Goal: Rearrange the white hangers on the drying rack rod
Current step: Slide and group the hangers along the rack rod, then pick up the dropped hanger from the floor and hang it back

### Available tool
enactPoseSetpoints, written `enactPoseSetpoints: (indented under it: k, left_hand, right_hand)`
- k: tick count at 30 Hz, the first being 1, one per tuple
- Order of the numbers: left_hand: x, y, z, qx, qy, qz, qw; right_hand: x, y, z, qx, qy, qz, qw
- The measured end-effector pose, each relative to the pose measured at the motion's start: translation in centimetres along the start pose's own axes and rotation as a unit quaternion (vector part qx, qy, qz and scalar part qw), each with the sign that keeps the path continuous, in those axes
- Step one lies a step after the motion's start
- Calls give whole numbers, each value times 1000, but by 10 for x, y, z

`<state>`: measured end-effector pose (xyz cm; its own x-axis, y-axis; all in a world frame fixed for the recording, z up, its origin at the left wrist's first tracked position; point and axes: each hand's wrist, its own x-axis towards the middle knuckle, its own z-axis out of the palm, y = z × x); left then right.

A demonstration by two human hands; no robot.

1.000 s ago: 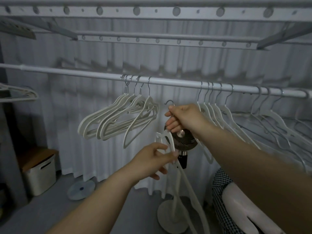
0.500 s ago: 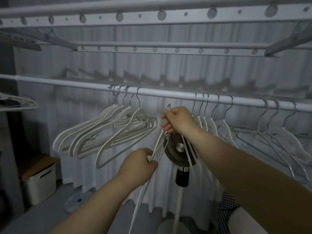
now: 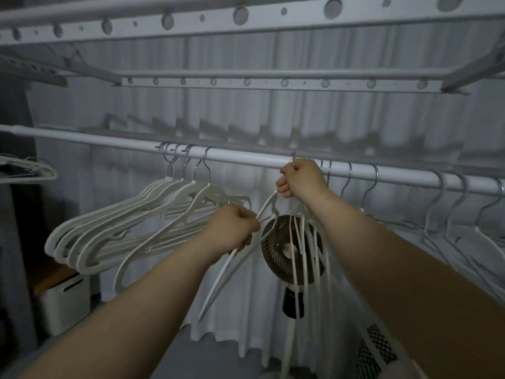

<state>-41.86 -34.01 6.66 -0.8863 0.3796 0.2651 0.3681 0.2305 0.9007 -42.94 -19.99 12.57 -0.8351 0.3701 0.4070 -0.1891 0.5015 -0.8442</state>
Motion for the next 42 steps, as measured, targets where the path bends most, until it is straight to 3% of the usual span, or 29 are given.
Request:
enactPoseSetpoints:
  k: [7,14,26,32,40,42]
  left_hand:
    - [-1,-14,19,-36,-13,-15,999]
    - [-1,-21,26,-38,-8,-28,999]
    - [-29,-43,21,-1,53,4,999]
    - [-104,-116,-2,-11,41,1,999]
    - [-224,-285,0,53,-67,-185,979]
    - [-250,-326,10,65,-87,-223,969]
  right_hand:
    - [0,13,1,-75,22,-29,996]
    - [-1,22,2,-80,40,-60,994]
    - [-54,31,-9,-128,77,-146,978]
    - [-160,40,-2,-126,137,-216,959]
    - [-324,133,70,-129,1,-128,983]
    - [-354,180,94,-135,-52,-42,989]
